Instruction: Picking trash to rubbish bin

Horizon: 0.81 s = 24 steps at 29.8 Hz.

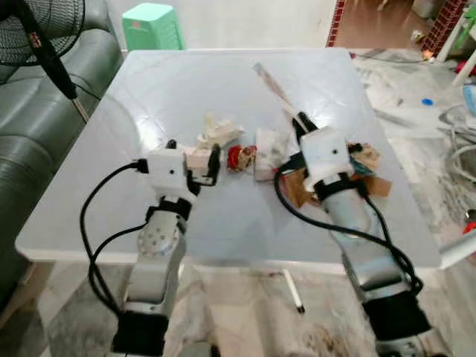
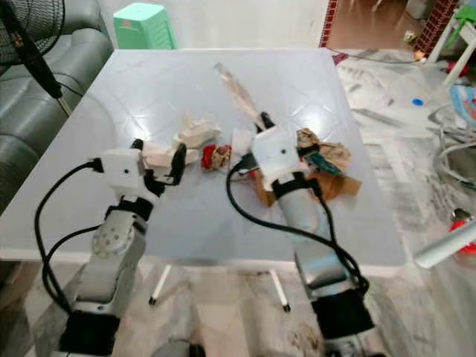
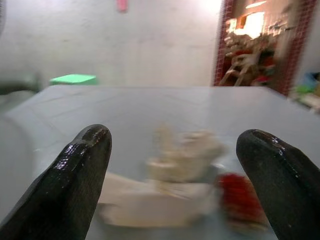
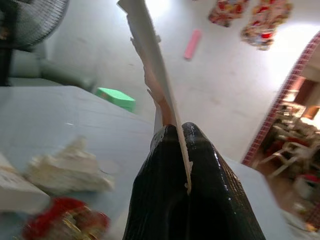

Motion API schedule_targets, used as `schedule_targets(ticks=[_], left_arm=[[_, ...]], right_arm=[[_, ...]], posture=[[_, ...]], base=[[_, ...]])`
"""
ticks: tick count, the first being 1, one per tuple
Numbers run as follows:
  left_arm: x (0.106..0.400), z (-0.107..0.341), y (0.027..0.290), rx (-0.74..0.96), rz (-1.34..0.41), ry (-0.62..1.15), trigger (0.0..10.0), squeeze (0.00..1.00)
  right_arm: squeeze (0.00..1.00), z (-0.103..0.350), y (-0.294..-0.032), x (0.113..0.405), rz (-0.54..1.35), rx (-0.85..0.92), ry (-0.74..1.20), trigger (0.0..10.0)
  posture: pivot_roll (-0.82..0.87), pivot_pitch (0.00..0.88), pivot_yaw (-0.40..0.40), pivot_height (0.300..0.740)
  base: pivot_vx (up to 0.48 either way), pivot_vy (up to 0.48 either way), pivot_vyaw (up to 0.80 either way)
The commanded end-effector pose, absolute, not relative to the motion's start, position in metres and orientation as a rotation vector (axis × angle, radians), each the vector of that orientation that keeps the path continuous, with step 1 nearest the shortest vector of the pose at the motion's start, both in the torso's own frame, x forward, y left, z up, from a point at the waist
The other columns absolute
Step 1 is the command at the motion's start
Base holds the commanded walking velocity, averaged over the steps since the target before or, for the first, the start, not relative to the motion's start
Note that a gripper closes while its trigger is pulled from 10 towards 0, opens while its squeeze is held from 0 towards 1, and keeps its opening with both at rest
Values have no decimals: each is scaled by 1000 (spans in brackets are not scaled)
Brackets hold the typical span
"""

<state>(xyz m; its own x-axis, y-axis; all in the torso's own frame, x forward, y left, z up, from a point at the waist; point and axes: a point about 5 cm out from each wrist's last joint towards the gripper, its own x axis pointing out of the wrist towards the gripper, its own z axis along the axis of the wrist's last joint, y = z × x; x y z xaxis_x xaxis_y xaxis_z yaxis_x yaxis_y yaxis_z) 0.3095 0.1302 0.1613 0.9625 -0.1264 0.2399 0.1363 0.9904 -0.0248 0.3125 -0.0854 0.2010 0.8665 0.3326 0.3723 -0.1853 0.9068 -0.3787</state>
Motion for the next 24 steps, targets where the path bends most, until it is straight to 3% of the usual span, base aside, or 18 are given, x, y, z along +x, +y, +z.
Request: schedule_targets(ticks=[1,14,24], left_arm=[[310,162,125,-53,-149,-240,10000,0],[325,158,157,-8,138,-170,10000,0],[344,144,148,-296,221,-6,10000,0]], right_arm=[[0,205,-92,313,261,-358,-459,0],[0,206,-92,312,268,-363,-456,0],[0,206,-97,309,270,-372,-447,0]], posture=[[-60,138,12,740],[-73,152,15,740],[-91,164,17,740]], base=[[326,0,0],[0,0,0],[0,0,0]])
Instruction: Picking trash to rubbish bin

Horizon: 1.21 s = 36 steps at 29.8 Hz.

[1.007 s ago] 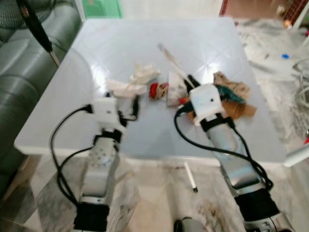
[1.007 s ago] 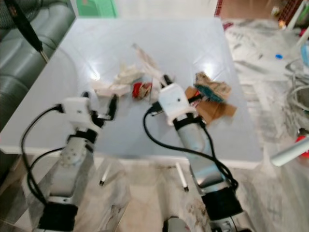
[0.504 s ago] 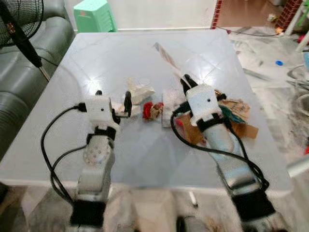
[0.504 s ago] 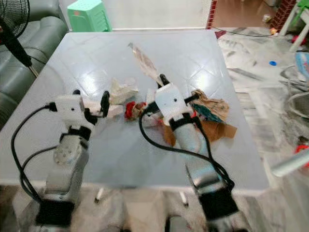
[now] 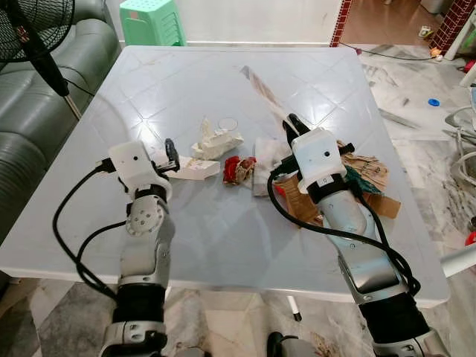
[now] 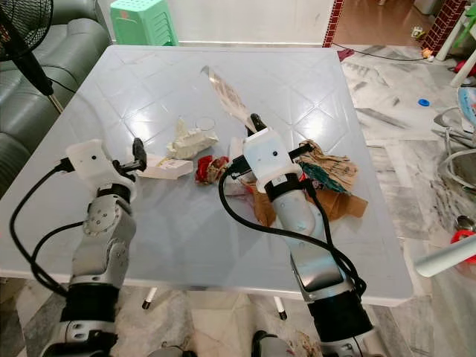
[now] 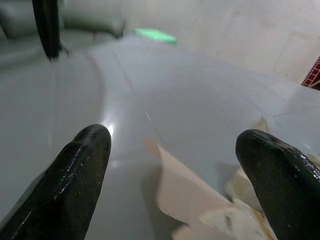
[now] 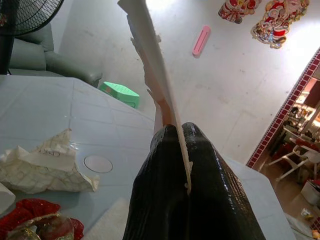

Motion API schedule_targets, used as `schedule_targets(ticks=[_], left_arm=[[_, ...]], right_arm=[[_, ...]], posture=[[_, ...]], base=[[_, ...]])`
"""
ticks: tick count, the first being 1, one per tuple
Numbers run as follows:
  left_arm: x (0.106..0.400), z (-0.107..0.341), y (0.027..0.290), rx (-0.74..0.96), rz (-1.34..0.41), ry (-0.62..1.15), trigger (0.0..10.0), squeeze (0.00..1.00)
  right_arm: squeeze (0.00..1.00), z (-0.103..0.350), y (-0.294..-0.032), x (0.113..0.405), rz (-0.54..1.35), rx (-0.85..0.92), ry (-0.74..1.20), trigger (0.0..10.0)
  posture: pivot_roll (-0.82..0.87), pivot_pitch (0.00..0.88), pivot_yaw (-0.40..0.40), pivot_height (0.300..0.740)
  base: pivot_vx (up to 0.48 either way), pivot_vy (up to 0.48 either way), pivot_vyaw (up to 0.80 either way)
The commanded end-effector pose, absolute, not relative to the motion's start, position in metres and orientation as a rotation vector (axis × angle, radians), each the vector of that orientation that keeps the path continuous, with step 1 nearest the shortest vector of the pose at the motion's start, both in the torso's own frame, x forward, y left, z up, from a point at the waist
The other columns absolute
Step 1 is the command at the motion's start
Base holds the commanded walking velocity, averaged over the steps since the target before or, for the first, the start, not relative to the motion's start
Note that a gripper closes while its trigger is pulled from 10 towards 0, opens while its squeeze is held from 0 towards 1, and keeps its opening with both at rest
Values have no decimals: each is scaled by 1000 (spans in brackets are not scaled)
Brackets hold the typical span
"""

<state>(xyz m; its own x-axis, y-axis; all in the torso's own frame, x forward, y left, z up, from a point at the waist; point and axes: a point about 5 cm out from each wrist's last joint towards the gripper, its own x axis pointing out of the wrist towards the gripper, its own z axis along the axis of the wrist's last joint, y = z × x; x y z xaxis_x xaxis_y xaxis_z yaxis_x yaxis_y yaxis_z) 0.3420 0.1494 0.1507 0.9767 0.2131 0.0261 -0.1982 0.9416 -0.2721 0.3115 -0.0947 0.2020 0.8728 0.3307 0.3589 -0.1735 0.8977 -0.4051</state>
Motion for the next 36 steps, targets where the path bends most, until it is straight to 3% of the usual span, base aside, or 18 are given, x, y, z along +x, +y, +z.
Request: schedule_targets(ticks=[1,7,22,23,24,25,36], left_arm=[[344,144,148,-296,221,-6,10000,0],[359,141,123,-448,203,76,10000,0],[372,128,127,-564,206,163,10000,0],[373,125,129,-609,204,164,4392,0],[373,125,129,-609,204,164,4392,0],[374,126,131,-640,196,150,0,0],[376,130,134,-683,192,93,0,0]], right_arm=[[0,206,-97,309,270,-372,-447,0],[0,206,-95,307,278,-371,-448,0],[0,196,-91,292,443,-349,-393,0],[0,196,-91,291,447,-349,-391,0],[0,196,-91,291,447,-349,-391,0],[0,196,-91,291,454,-349,-390,0],[0,198,-85,293,482,-350,-395,0]], posture=[[-91,164,17,740],[-111,167,21,740],[-143,174,22,740],[-145,173,21,740],[-145,173,21,740],[-144,172,20,740],[-134,159,13,740]], base=[[0,0,0],[0,0,0],[0,0,0],[0,0,0],[0,0,0],[0,0,0],[0,0,0]])
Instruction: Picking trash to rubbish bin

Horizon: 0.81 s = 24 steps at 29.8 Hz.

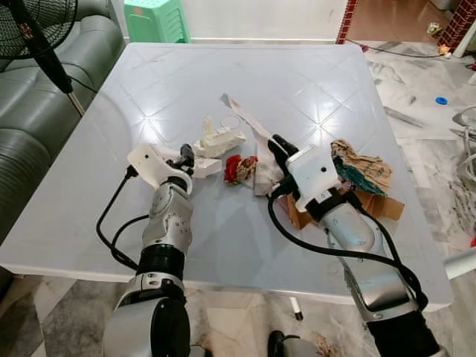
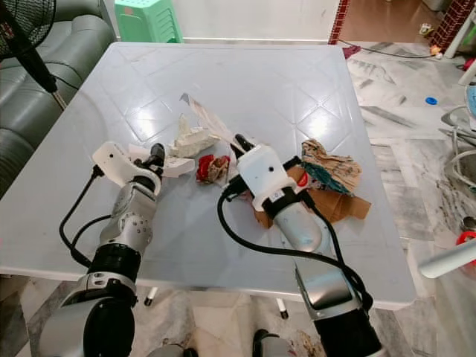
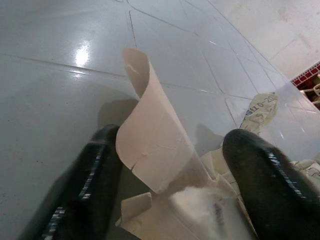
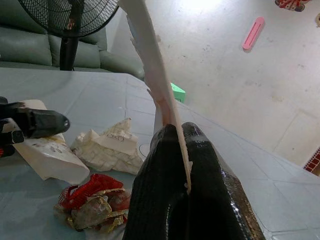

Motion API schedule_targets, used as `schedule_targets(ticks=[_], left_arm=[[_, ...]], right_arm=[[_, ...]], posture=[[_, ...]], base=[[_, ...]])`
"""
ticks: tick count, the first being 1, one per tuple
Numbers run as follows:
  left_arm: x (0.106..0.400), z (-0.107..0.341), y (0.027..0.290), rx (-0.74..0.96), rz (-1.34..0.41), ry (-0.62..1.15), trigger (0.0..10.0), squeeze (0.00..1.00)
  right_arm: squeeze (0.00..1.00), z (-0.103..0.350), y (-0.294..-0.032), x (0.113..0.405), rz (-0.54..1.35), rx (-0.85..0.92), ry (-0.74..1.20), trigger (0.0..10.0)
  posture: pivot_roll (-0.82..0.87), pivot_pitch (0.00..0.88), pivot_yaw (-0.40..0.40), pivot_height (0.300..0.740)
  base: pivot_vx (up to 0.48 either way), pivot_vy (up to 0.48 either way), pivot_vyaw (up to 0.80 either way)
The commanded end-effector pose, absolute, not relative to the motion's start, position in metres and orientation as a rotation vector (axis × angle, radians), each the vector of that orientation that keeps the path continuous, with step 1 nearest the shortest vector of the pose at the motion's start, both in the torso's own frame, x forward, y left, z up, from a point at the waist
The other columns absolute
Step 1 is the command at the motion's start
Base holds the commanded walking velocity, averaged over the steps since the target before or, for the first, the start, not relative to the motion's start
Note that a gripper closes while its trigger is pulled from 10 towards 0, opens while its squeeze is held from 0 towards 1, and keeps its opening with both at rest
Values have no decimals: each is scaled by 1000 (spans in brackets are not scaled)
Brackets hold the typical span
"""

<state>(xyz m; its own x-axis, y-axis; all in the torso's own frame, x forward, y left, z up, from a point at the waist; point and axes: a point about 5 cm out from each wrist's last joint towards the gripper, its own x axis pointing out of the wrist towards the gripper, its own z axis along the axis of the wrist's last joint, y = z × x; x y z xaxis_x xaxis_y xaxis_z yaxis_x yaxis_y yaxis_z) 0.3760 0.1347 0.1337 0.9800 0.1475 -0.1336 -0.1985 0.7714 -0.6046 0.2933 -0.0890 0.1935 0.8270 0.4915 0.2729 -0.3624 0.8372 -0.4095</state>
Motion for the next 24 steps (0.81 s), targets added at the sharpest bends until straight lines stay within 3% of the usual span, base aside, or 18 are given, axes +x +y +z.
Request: schedule_targets(ticks=[1,24], left_arm=[[376,130,134,-683,192,93,0,0],[377,141,149,-766,213,-51,0,0]], right_arm=[[0,198,-85,293,482,-350,-395,0],[0,199,-81,296,497,-360,-409,0]], posture=[[-134,159,13,740],[-129,137,12,740]], base=[[0,0,0],[0,0,0]])
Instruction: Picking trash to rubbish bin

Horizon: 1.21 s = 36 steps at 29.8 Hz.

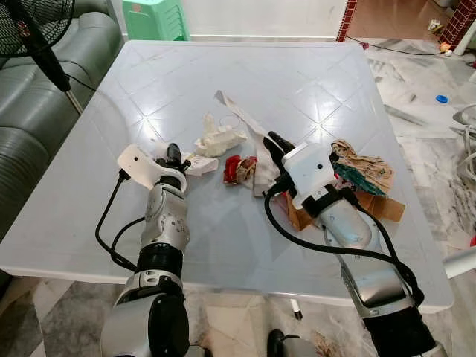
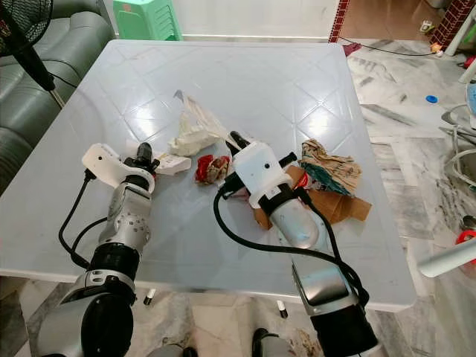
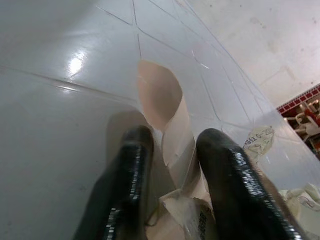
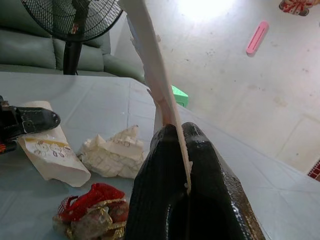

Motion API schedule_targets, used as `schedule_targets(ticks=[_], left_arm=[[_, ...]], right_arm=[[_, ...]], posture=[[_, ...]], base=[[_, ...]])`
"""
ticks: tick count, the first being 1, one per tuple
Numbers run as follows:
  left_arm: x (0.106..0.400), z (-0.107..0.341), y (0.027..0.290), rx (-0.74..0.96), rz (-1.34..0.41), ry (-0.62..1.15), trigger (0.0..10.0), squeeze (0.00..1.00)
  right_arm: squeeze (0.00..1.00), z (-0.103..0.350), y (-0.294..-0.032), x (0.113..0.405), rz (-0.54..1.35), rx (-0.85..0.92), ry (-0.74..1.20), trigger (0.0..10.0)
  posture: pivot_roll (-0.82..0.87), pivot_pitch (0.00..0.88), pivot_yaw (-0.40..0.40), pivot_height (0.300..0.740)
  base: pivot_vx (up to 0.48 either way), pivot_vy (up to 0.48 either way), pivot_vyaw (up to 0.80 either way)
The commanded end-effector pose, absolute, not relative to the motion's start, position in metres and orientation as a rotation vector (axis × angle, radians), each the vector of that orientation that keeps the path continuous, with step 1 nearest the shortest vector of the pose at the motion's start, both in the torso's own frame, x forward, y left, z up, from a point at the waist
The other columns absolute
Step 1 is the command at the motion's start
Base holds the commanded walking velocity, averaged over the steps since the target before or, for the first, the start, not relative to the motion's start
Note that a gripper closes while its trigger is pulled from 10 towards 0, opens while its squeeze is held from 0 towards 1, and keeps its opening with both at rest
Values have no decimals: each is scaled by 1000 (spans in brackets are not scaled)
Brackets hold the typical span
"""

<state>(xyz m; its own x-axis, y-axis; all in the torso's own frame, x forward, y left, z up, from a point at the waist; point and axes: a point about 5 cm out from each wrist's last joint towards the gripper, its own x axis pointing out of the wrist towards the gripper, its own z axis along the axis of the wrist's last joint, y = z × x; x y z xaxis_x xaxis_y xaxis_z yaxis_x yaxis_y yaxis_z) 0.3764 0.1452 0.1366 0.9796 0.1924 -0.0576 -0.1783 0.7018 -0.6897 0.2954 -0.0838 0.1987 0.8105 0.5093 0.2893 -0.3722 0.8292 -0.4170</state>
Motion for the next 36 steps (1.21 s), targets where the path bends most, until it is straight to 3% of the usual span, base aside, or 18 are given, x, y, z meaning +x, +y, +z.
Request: schedule_targets(ticks=[1,8,17,20,28,34,35,36], left_arm=[[377,144,152,-756,215,-75,0,0],[373,158,159,-685,189,-168,0,0],[361,175,166,-415,163,-289,0,0],[347,184,164,-232,114,-355,0,0],[316,168,142,-150,17,-278,0,0],[300,159,136,-113,39,-186,0,0],[299,159,136,-103,41,-179,353,0],[298,158,136,-99,31,-174,2196,0]], right_arm=[[0,199,-80,296,499,-360,-412,0],[0,199,-78,298,500,-356,-416,0],[0,199,-75,301,498,-347,-424,0],[0,200,-73,303,496,-341,-430,0],[0,199,-71,307,492,-329,-437,0],[0,201,-72,314,450,-317,-439,0],[0,201,-74,316,427,-313,-433,0],[0,200,-77,318,404,-306,-425,0]], posture=[[-126,136,13,740],[-110,128,15,740],[-85,116,20,740],[-68,110,21,740],[-16,96,12,740],[8,92,-2,740],[9,89,-5,740],[8,87,-8,740]], base=[[0,0,0],[0,0,0],[0,0,0],[0,0,0],[0,0,0],[0,0,0],[0,0,0],[0,0,0]])
